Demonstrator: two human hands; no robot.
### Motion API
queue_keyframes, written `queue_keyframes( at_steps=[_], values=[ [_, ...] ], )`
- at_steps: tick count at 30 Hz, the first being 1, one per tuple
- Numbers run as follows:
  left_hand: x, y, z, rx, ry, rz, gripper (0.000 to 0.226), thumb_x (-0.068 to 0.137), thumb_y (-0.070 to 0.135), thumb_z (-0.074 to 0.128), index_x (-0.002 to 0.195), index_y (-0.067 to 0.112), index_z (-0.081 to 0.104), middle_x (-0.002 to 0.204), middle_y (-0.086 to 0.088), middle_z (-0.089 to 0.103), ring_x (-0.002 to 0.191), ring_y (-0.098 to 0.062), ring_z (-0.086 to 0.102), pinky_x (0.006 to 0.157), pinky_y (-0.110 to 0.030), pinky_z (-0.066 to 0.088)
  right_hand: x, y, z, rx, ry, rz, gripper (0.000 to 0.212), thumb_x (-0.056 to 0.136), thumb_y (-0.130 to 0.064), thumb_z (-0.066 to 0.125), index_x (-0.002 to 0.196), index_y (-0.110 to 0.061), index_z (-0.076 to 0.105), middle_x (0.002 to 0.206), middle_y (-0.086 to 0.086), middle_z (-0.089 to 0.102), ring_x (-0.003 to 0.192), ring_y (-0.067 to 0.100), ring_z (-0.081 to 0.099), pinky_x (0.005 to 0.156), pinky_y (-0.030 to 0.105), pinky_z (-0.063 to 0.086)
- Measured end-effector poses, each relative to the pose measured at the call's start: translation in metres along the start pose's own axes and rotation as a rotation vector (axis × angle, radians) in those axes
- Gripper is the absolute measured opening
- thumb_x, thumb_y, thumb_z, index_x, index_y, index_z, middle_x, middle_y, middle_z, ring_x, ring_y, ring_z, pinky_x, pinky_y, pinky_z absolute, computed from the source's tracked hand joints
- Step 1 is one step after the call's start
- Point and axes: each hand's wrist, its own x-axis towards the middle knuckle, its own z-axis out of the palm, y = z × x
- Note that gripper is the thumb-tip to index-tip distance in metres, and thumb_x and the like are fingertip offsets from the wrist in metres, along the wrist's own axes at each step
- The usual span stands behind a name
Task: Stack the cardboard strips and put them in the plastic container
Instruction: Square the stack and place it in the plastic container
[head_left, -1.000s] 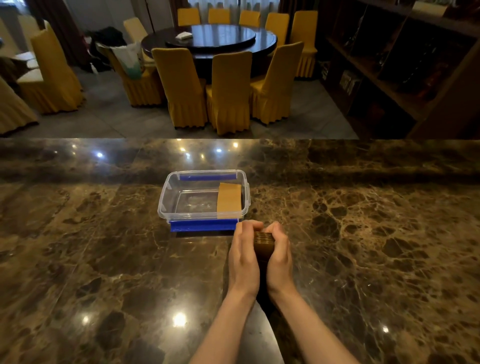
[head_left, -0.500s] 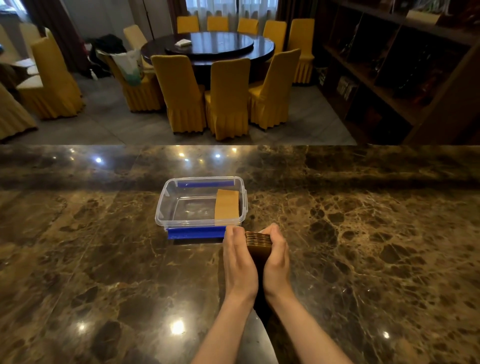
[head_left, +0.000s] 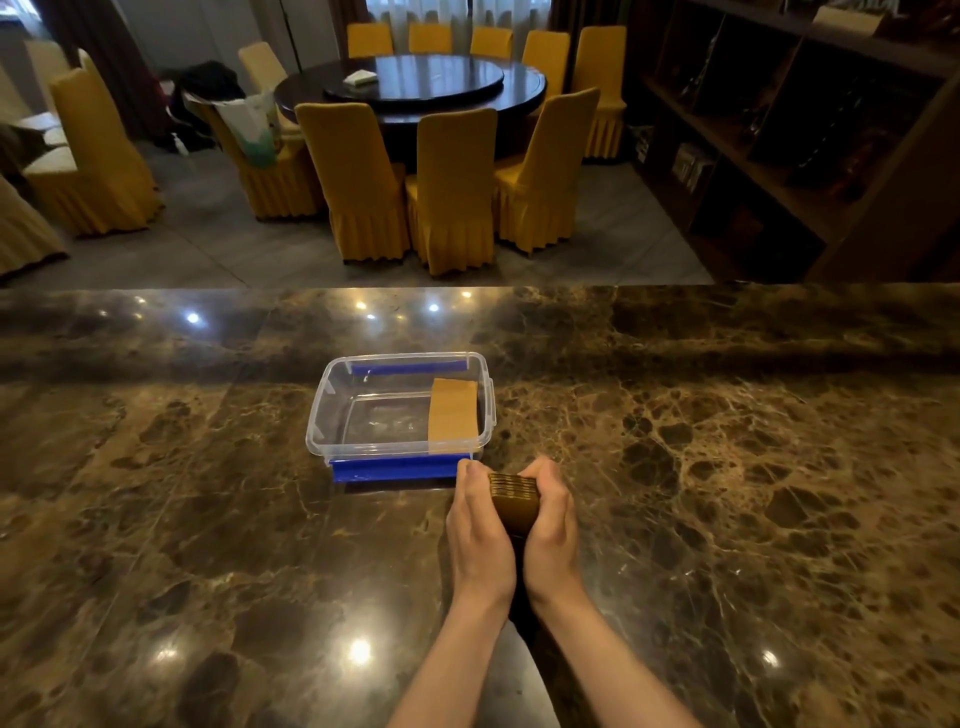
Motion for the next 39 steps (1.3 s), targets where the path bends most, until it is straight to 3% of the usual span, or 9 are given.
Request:
queue_keyframes(
  at_steps=[3, 8, 12, 15, 18, 25, 29, 34, 39],
  values=[
    [0.001, 0.001, -0.005, -0.045, -0.059, -0.026, 0.074, 0.086, 0.078, 0.028, 0.097, 0.015, 0.066, 0.091, -0.002, 0.071, 0.088, -0.012, 0.07, 0.09, -0.038, 0.055, 0.0, -0.005, 0.005, -0.003, 0.057, 0.048, 0.068, 0.084, -0.063, 0.032, 0.089, -0.001, 0.059, 0.095, 0.028, 0.065, 0.093, 0.041, 0.064, 0.092, 0.063, 0.051],
    [0.0, 0.004, -0.012, -0.078, -0.191, -0.06, 0.079, 0.072, 0.097, 0.029, 0.086, 0.033, 0.072, 0.091, 0.002, 0.076, 0.09, -0.01, 0.073, 0.085, -0.026, 0.052, 0.003, -0.018, 0.009, -0.023, 0.113, 0.064, 0.066, 0.084, -0.065, 0.027, 0.086, -0.007, 0.059, 0.099, 0.027, 0.066, 0.097, 0.042, 0.064, 0.096, 0.062, 0.05],
    [-0.002, 0.02, -0.02, -0.085, -0.306, -0.017, 0.09, 0.076, 0.094, 0.035, 0.126, 0.026, 0.065, 0.127, -0.005, 0.07, 0.124, -0.019, 0.064, 0.112, -0.047, 0.046, 0.009, -0.035, 0.011, 0.011, 0.15, 0.011, 0.063, 0.085, -0.065, 0.027, 0.077, -0.012, 0.06, 0.09, 0.023, 0.068, 0.091, 0.04, 0.065, 0.092, 0.06, 0.051],
    [0.003, 0.027, -0.041, -0.068, -0.438, 0.009, 0.076, 0.081, 0.078, 0.059, 0.128, 0.019, 0.055, 0.123, -0.008, 0.067, 0.12, -0.031, 0.062, 0.107, -0.047, 0.051, 0.014, -0.044, 0.013, 0.035, 0.158, 0.006, 0.058, 0.086, -0.064, 0.029, 0.063, -0.019, 0.057, 0.07, 0.009, 0.066, 0.073, 0.03, 0.065, 0.08, 0.053, 0.052],
    [0.009, 0.027, -0.066, 0.128, -0.515, 0.119, 0.053, 0.08, 0.034, 0.076, 0.126, 0.032, 0.049, 0.117, 0.004, 0.069, 0.112, -0.022, 0.066, 0.094, -0.032, 0.056, 0.019, -0.045, 0.016, 0.099, 0.209, 0.082, 0.061, 0.084, -0.066, 0.032, 0.058, -0.017, 0.059, 0.068, 0.006, 0.071, 0.073, 0.029, 0.068, 0.083, 0.053, 0.054],
    [0.025, 0.033, -0.085, 0.325, -0.409, 0.241, 0.036, 0.095, 0.012, 0.068, 0.116, 0.039, 0.059, 0.108, 0.012, 0.073, 0.101, -0.007, 0.071, 0.089, -0.032, 0.058, 0.019, -0.065, 0.05, 0.042, 0.043, 0.211, 0.064, 0.093, -0.07, 0.031, 0.069, -0.03, 0.074, 0.072, 0.0, 0.078, 0.074, 0.022, 0.075, 0.081, 0.047, 0.062],
    [0.051, 0.041, -0.099, 0.229, -0.36, 0.103, 0.021, 0.101, 0.018, 0.061, 0.114, 0.034, 0.057, 0.099, 0.013, 0.074, 0.091, -0.003, 0.072, 0.078, -0.025, 0.059, 0.024, -0.083, 0.066, -0.044, -0.141, 0.218, 0.069, 0.096, -0.074, 0.032, 0.113, -0.021, 0.074, 0.096, 0.011, 0.078, 0.091, 0.027, 0.076, 0.095, 0.05, 0.059],
    [0.103, 0.06, -0.122, 0.138, -0.297, -0.012, 0.012, 0.102, 0.023, 0.06, 0.112, 0.028, 0.06, 0.107, 0.0, 0.075, 0.092, -0.01, 0.075, 0.075, -0.027, 0.061, 0.04, -0.098, 0.073, -0.148, -0.267, 0.081, 0.023, 0.091, -0.032, 0.075, 0.111, -0.025, 0.068, 0.101, -0.002, 0.076, 0.088, 0.006, 0.076, 0.074, 0.024, 0.063],
    [0.143, 0.071, -0.119, 0.212, -0.346, -0.034, 0.021, 0.101, 0.027, 0.061, 0.122, 0.024, 0.059, 0.111, 0.003, 0.073, 0.097, -0.011, 0.073, 0.073, -0.022, 0.056, 0.063, -0.105, 0.093, -0.296, -0.198, 0.071, 0.034, 0.092, -0.016, 0.076, 0.123, -0.027, 0.064, 0.104, -0.008, 0.073, 0.09, 0.008, 0.076, 0.069, 0.02, 0.062]
  ],
)
